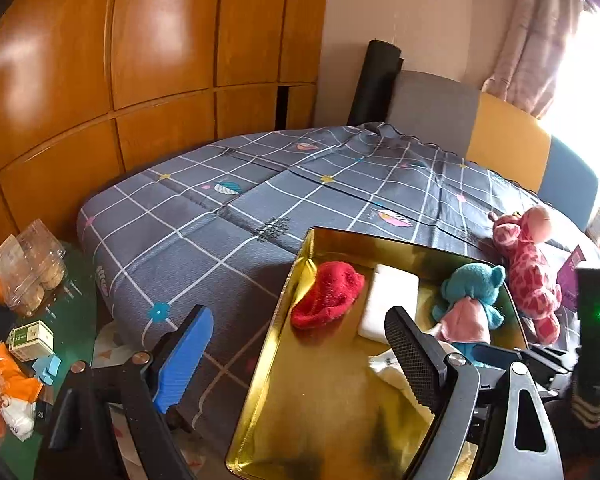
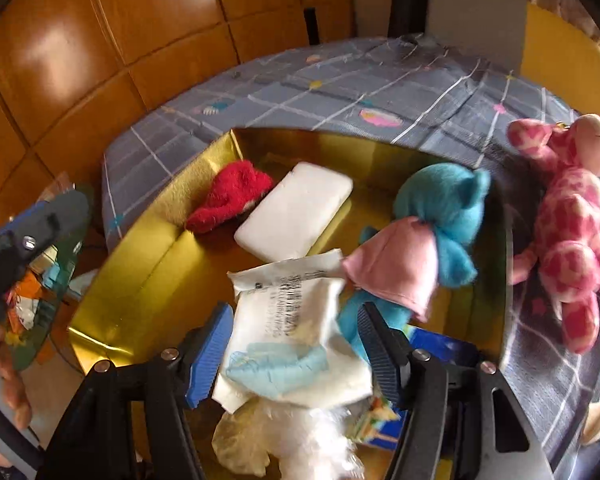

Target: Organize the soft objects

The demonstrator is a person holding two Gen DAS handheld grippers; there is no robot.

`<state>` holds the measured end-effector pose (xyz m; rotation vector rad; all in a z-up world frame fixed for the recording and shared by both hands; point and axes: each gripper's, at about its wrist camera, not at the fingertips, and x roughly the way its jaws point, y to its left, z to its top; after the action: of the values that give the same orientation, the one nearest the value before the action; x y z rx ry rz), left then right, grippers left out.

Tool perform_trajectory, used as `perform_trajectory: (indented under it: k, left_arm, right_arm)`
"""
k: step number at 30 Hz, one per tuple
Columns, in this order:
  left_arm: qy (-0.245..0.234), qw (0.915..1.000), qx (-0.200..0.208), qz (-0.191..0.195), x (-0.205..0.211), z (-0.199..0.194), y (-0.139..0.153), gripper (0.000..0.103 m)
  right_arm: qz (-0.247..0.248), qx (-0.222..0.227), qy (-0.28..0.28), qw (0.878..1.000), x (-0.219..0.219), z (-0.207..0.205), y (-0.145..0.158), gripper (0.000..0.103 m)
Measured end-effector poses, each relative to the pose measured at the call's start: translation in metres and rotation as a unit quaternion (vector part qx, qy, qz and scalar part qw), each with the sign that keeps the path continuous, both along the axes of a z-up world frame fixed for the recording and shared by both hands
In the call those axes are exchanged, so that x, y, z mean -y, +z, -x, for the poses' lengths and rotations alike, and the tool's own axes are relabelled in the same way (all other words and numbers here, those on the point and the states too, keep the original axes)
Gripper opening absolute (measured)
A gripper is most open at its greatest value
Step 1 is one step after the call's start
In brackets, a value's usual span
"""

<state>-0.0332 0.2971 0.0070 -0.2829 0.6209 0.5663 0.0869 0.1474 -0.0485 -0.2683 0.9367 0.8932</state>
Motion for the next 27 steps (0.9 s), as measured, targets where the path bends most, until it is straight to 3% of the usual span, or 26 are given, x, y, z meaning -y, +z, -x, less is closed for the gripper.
perform_trajectory:
  k: [17,27]
  left_arm:
    - [-0.076,0.997,-0.002,-0.013,0.048,-0.009,0.003,0.088]
    - [-0.125,0.9918,-0.009,-0.025,0.083,-0.013,0.002,0.088]
  right_arm:
    - [-0.015,0.093,-0.078,0.992,0.066,0.027,0.036,0.066]
    - [-0.016,0.12,-0.129,0.984,0.13,0.033,0.044,0.066]
